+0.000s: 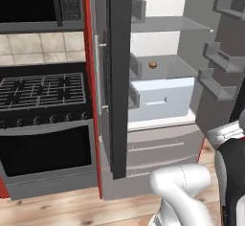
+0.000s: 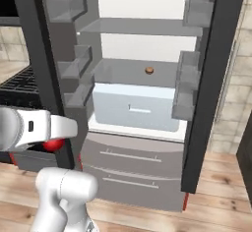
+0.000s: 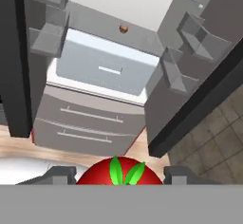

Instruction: Pick tomato from the fridge and place it on the plate on the counter.

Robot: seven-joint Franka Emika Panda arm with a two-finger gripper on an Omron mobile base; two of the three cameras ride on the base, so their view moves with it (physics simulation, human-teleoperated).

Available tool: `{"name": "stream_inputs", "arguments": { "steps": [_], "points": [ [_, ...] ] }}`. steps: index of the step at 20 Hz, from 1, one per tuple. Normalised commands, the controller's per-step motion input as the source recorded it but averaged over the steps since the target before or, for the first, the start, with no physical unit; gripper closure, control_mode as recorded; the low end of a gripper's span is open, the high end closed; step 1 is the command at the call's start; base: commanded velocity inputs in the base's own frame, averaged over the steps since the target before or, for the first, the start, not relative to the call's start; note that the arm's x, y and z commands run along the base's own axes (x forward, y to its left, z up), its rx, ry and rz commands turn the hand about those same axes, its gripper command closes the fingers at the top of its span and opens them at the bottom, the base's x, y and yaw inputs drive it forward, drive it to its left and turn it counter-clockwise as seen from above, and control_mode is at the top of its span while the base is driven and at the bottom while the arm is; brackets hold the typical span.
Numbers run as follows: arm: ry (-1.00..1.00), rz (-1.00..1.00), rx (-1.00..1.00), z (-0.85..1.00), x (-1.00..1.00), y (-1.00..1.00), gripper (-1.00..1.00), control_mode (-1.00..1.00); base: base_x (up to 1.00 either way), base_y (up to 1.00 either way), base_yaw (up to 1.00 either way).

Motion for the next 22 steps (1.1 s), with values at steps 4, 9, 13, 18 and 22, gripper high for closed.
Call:
{"name": "stream_inputs", "arguments": {
  "steps": [4, 9, 13, 18, 22],
  "points": [
    [0.0, 0.0, 0.0, 0.0, 0.0, 0.0, 1.0, 1.0, -0.13, 1.0, 0.0],
    [0.0, 0.0, 0.0, 0.0, 0.0, 0.0, 1.0, 1.0, 0.0, 1.0, 0.0],
    [0.0, 0.0, 0.0, 0.0, 0.0, 0.0, 1.0, 1.0, 0.0, 1.0, 0.0],
    [0.0, 0.0, 0.0, 0.0, 0.0, 0.0, 1.0, 1.0, 0.0, 1.0, 0.0],
    [0.0, 0.0, 0.0, 0.0, 0.0, 0.0, 1.0, 1.0, 0.14, 1.0, 0.0]
  ]
}}
